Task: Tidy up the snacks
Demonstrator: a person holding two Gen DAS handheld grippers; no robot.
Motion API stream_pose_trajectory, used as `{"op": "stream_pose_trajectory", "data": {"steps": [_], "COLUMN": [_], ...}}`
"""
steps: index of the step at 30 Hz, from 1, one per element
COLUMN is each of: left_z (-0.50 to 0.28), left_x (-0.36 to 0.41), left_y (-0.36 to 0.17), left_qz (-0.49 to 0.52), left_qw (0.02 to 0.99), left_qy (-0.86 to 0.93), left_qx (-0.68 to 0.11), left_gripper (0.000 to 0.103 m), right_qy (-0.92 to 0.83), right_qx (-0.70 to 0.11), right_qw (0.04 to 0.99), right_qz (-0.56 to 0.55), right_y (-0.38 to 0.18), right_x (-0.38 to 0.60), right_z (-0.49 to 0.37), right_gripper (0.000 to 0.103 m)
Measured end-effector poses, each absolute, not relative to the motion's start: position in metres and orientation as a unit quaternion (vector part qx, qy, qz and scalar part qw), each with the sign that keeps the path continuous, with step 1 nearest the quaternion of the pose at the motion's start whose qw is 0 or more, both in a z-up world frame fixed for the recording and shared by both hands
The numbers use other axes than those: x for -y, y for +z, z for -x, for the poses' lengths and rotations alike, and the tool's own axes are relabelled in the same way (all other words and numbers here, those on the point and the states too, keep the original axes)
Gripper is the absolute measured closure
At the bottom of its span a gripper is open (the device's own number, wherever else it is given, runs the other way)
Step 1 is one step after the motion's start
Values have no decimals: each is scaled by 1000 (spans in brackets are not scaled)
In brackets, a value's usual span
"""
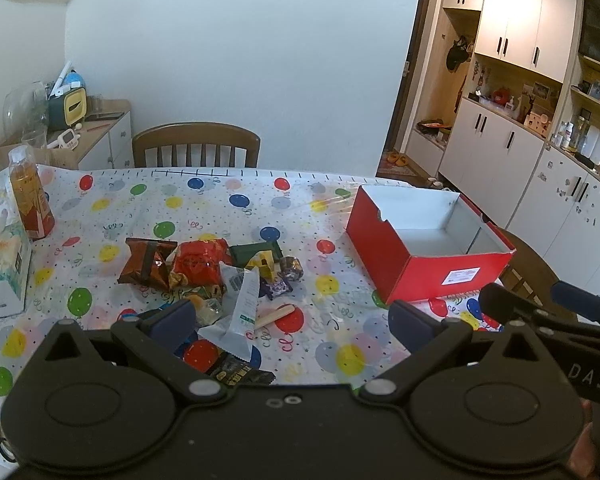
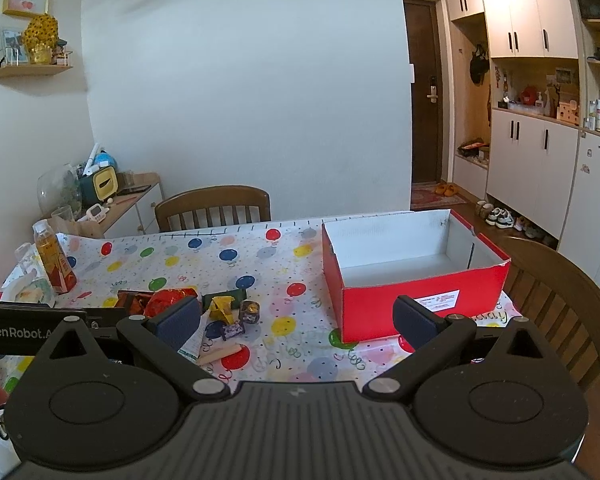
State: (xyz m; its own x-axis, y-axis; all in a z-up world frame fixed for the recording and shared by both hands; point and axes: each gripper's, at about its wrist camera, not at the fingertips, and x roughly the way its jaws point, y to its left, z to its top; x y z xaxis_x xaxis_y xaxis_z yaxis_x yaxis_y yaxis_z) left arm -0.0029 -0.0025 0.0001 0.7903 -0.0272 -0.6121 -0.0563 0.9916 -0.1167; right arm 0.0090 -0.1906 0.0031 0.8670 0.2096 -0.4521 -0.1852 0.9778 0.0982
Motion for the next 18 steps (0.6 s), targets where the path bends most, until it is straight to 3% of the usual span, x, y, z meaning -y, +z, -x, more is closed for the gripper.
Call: {"op": "stream_pose_trajectory", "data": {"steps": [18], "left_z": [5], "left_x": [-7], "left_y": [1], "left_qz": [66], "left_qw": [948], "left_qy": [9], "left_qx": [-311], "left_gripper": [1], "right_qy": [101], "right_qx": [-232], "right_qw": [967], "right_qz": [-12], "right_y": [4], "right_x": [181], "right_z": [-7], "right_gripper": [0]}}
